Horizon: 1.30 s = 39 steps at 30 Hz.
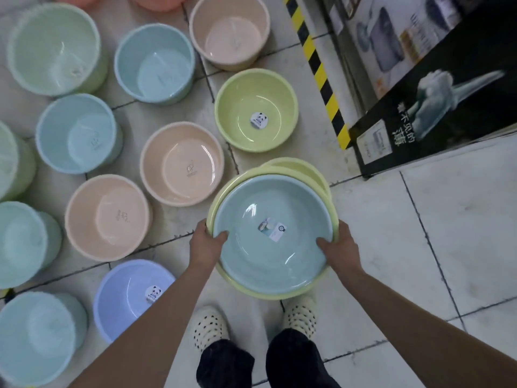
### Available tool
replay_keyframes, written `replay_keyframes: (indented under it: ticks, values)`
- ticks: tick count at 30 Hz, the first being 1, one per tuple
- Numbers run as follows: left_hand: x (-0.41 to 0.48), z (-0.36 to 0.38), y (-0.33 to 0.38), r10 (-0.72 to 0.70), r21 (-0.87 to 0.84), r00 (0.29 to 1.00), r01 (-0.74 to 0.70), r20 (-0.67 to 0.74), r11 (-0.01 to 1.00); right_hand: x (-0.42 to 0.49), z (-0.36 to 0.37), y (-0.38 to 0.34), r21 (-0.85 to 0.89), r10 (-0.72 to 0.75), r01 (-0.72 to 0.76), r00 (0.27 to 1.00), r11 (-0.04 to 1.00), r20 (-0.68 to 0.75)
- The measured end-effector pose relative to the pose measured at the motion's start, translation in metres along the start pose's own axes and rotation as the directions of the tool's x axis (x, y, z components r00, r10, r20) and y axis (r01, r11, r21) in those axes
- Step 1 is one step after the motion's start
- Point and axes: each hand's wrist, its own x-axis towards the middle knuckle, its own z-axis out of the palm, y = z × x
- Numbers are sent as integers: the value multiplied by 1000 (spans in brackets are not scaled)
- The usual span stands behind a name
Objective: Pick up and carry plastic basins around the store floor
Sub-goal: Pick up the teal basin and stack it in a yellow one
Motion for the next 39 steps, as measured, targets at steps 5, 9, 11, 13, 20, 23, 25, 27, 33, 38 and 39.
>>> replay_keyframes:
  ticks: [5,9,11,13,20,23,25,27,33,38,39]
  values:
    - [41,42,18,61,-34,997,-60,38,998,56,-1,-3,86,34,-27,996,996,-84]
    - [83,72,18,139,12,984,-141,107,990,110,2,9,193,119,-90,982,977,-147]
    - [103,88,17,165,25,980,-168,109,985,135,6,17,227,136,-97,978,969,-161]
    - [119,100,15,172,18,980,-174,105,985,156,13,24,229,132,-92,977,969,-168]
    - [155,124,-11,173,63,983,-177,66,982,189,39,48,133,103,-79,977,988,-189]
    - [162,127,-29,144,101,985,-154,94,983,192,49,59,91,90,-73,974,993,-208]
    - [166,130,-37,117,106,988,-128,102,986,195,54,65,98,94,-73,970,992,-225]
    - [171,133,-44,91,98,990,-102,103,990,199,58,71,108,103,-80,970,991,-222]
    - [186,140,-54,60,50,987,-68,146,996,211,70,85,101,98,-80,977,992,-190]
    - [203,140,-49,-6,56,970,-8,242,998,213,73,85,43,107,-101,983,994,-147]
    - [206,139,-47,-24,64,966,8,256,998,212,72,83,41,114,-109,985,993,-131]
